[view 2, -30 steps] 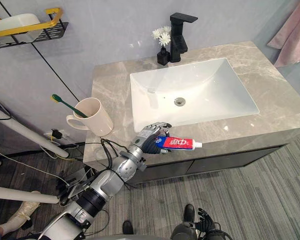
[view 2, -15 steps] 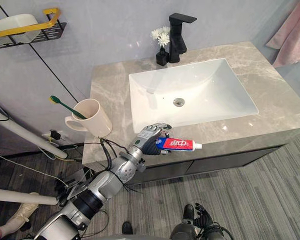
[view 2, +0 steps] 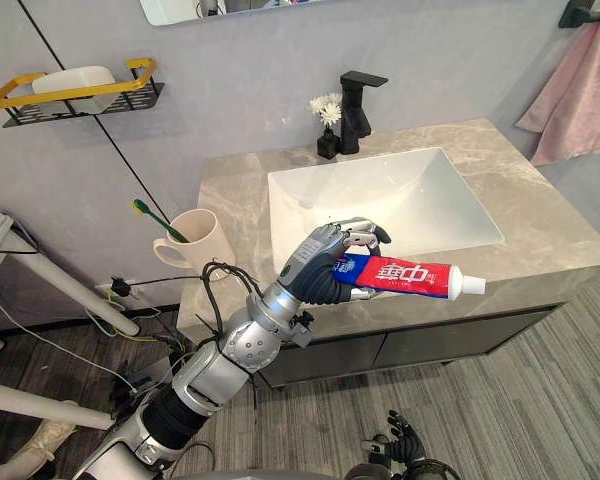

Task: Organize washtable

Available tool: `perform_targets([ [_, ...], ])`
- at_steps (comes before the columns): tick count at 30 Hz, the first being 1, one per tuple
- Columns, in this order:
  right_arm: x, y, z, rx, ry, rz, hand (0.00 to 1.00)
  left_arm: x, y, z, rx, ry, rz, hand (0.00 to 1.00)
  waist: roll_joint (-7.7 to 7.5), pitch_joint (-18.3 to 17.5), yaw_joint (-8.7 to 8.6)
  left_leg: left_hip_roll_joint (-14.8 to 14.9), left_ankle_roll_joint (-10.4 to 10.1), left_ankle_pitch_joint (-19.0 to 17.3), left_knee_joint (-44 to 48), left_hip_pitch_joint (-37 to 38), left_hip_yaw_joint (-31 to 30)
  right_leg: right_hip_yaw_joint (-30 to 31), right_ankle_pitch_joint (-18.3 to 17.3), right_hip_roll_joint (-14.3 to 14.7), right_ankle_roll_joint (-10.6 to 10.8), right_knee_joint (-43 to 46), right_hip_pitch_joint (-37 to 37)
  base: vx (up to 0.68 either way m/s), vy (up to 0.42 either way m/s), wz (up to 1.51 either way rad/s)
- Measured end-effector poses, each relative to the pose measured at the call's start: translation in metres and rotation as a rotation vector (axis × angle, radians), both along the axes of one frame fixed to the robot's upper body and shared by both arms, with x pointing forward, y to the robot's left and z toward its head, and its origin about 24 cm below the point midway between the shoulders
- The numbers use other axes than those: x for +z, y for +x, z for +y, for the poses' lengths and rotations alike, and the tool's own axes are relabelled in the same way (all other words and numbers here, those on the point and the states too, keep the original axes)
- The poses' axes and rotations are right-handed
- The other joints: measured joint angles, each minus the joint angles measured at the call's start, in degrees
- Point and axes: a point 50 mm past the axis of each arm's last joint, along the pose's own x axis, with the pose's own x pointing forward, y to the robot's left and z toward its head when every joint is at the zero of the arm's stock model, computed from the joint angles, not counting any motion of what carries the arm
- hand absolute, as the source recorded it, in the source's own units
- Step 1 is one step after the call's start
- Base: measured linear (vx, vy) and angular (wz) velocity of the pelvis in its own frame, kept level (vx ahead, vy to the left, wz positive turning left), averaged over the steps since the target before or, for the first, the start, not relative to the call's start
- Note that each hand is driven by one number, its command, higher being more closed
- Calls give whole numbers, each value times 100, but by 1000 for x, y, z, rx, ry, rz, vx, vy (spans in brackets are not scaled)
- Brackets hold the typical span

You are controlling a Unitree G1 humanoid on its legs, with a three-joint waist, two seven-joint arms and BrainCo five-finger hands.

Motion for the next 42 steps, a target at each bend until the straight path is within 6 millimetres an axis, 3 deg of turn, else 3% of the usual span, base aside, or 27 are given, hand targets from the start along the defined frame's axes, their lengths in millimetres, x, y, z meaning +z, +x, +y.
perform_targets([
  [7,0,-7,-1,-3,4,12,0,2,0,-2,-1,-17,2,100,49,-216,51,3,-22,14,-55,17,39,61,56,7,-25,0,-25,-22,-7,-3],
  [9,9,-1,3,4,15,-51,0,6,0,-2,7,-41,1,100,48,-220,150,4,-22,17,-91,104,108,111,86,17,-9,1,-28,33,2,-15],
  [11,24,17,21,10,68,-169,0,9,2,6,39,-73,-3,100,74,-238,132,25,-31,20,-77,116,217,139,102,44,-4,2,-29,18,-1,-18],
  [14,81,64,57,17,185,-507,0,18,-1,18,79,-131,-27,100,58,-228,157,69,-72,-12,-75,227,368,259,127,92,-18,2,-2,1,-10,-20],
  [16,120,81,65,-20,217,-703,0,18,-6,21,86,-157,-28,100,5,-238,178,112,-92,-55,-57,300,391,258,108,128,-32,1,70,-22,-9,-7],
  [18,142,86,63,-34,212,-803,0,17,-10,25,99,-180,-25,100,-2,-265,187,123,-94,-80,-23,304,413,280,100,142,-39,1,67,-16,-8,-9],
  [22,228,97,56,-100,271,-1229,0,11,-11,30,125,-187,4,100,-39,-263,190,133,-99,-86,-31,356,475,360,101,163,-41,1,59,-25,-5,-11],
  [23,259,99,59,-104,333,-1396,0,8,-12,30,125,-188,15,100,-40,-275,200,137,-100,-87,-44,387,504,398,102,172,-43,1,60,-13,-3,-11],
  [25,290,96,62,-141,455,-1588,0,11,-15,27,102,-224,12,100,-56,-302,257,142,-100,-85,-54,393,501,399,103,177,-43,1,62,-7,-2,-3],
  [31,291,97,71,-219,711,-1575,0,12,-22,13,36,-279,33,100,-74,-374,450,134,-101,-83,-54,401,479,386,103,170,-40,2,88,0,0,0],
  [42,292,100,93,-165,927,-1499,0,-5,-22,1,10,-223,98,100,-88,-395,471,128,-99,-83,-55,414,395,294,78,154,-11,2,160,-5,1,4],
])
